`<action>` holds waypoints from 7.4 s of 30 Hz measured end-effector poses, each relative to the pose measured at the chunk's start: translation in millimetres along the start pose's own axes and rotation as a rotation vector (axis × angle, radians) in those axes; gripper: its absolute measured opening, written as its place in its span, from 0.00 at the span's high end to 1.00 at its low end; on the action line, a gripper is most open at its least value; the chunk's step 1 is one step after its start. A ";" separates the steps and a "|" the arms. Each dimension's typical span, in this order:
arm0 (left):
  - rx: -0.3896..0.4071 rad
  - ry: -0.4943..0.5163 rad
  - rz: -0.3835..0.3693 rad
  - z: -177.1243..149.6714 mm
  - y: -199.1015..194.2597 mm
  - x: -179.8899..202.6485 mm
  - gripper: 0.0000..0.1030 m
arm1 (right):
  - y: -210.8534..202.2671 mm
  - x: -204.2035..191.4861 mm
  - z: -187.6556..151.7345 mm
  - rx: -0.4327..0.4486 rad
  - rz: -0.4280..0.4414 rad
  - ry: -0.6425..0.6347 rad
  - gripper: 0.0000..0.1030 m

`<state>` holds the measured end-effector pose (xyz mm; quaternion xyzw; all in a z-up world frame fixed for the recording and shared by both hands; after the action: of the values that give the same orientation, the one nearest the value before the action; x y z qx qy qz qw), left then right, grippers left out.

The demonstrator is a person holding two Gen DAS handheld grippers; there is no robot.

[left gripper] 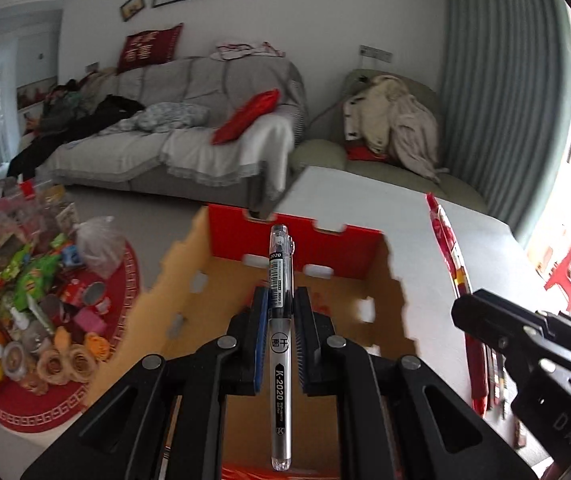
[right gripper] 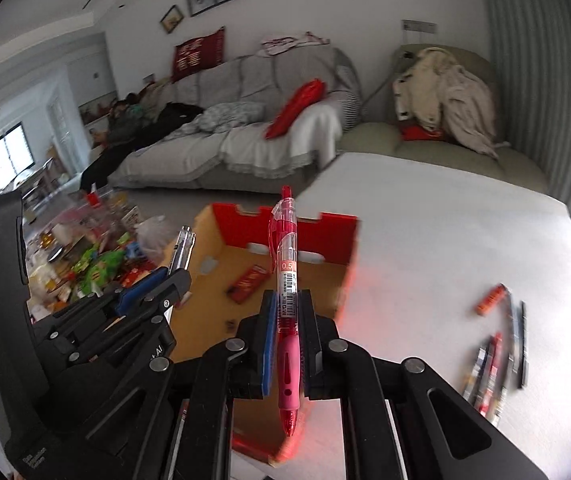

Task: Organize rigid objects
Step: 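Carry the white pen in the left tool while the right tool carries the red pen to the box, then open the left tool over the cardboard box while the right tool releases the red pen inside, then move the left tool to the red lighter while the right tool approaches the black marker, then close the left tool on the red lighter while the right tool grasps the black marker, then carry the red lighter in the left tool while the right tool carries the marker to the box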

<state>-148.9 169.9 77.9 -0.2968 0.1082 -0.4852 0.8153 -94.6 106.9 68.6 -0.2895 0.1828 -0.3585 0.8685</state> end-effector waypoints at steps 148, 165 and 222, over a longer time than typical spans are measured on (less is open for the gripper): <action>-0.370 0.412 -0.272 -50.8 236.7 340.5 0.44 | 44.2 313.6 -95.8 -0.342 -0.387 0.252 0.90; -0.377 0.273 -0.436 -42.2 154.6 319.2 0.80 | -34.5 329.2 -121.8 -0.178 -0.243 0.564 0.90; -0.032 0.206 -0.527 -56.7 -46.6 206.0 0.80 | -110.6 195.1 -123.6 -0.031 -0.254 0.527 0.90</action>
<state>-105.0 -44.3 82.9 -0.2768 0.1170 -0.7064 0.6409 -84.7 -144.8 22.6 -0.2204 0.3697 -0.5245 0.7346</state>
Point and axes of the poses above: each gripper's, at about its wrist camera, not at the fingertips, and y roughly the way its jaws point, x to its right, z to its top, the point moved 4 cm from there along y, roughly the way its jaws point, and after that the axes turned 1 degree about -y, right-handed, at the moved point
